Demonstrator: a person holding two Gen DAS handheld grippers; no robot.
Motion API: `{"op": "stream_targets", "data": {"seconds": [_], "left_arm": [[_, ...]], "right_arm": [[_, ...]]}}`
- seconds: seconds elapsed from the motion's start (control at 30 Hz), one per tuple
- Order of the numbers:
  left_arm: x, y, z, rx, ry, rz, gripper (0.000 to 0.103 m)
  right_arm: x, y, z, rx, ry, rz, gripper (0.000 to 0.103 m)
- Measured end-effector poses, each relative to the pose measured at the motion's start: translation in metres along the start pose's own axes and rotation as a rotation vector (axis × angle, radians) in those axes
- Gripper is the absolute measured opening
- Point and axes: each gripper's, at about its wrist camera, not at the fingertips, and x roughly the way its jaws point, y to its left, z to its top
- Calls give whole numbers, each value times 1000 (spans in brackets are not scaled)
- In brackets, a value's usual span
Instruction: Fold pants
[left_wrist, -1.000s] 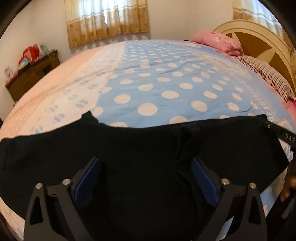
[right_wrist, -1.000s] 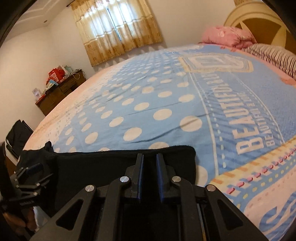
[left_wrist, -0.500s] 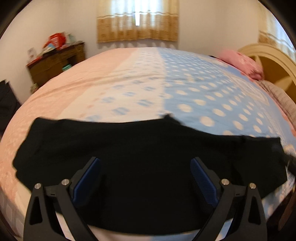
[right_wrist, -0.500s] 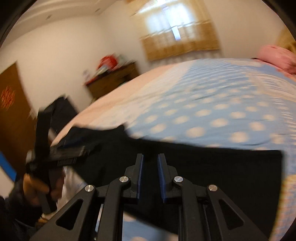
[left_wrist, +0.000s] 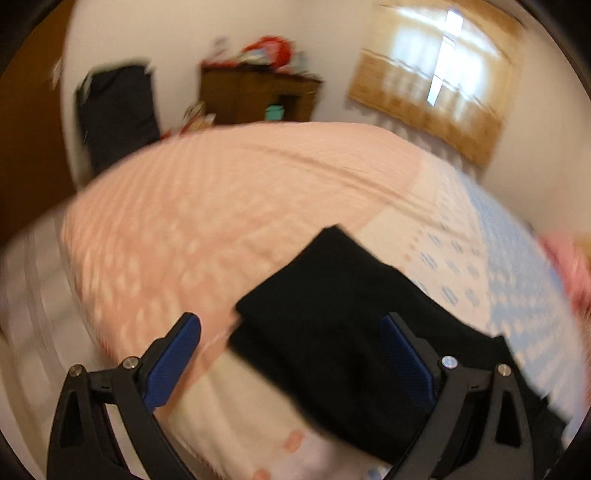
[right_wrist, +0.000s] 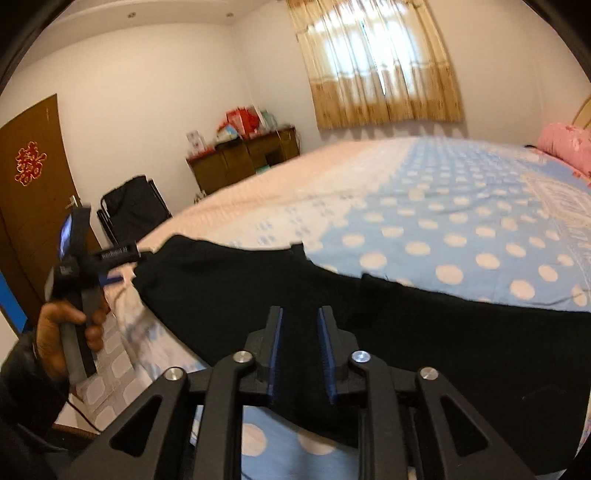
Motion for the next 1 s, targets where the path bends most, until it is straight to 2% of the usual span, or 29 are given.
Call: {"op": "stream_targets", "data": {"seconds": [0.03, 0.1, 0.17, 0.27, 0.5, 0.67, 0.77, 0.83, 0.9, 1.0], "left_arm": [[1, 5, -4, -40, 12, -10, 96], [0, 8, -15, -92, 10, -21, 91], [-3, 4, -19, -94, -21, -27, 90], [1, -2, -23, -106, -27, -35, 90], [3, -8, -28, -199, -55, -166, 80], [6, -2, -23, -218, -53, -150, 69], [6, 1, -21, -212, -37, -131, 51], [9, 6, -21, -225, -29, -139, 22], [11, 8, -20, -222, -13, -146, 21], [5, -1, -17, -156, -27, -132, 18]], "right_arm": [[0, 1, 0, 7, -1, 9, 32], [8, 2, -1, 14, 26, 23, 33], [11, 1, -4, 25, 51, 26, 33], [11, -1, -7, 50, 64, 39, 33], [5, -5, -8, 75, 56, 43, 33], [6, -10, -10, 100, 63, 50, 33], [4, -14, -11, 119, 57, 51, 33], [4, -16, -11, 126, 54, 50, 33], [2, -17, -12, 132, 53, 48, 33], [-3, -22, -12, 152, 43, 34, 33]]}}
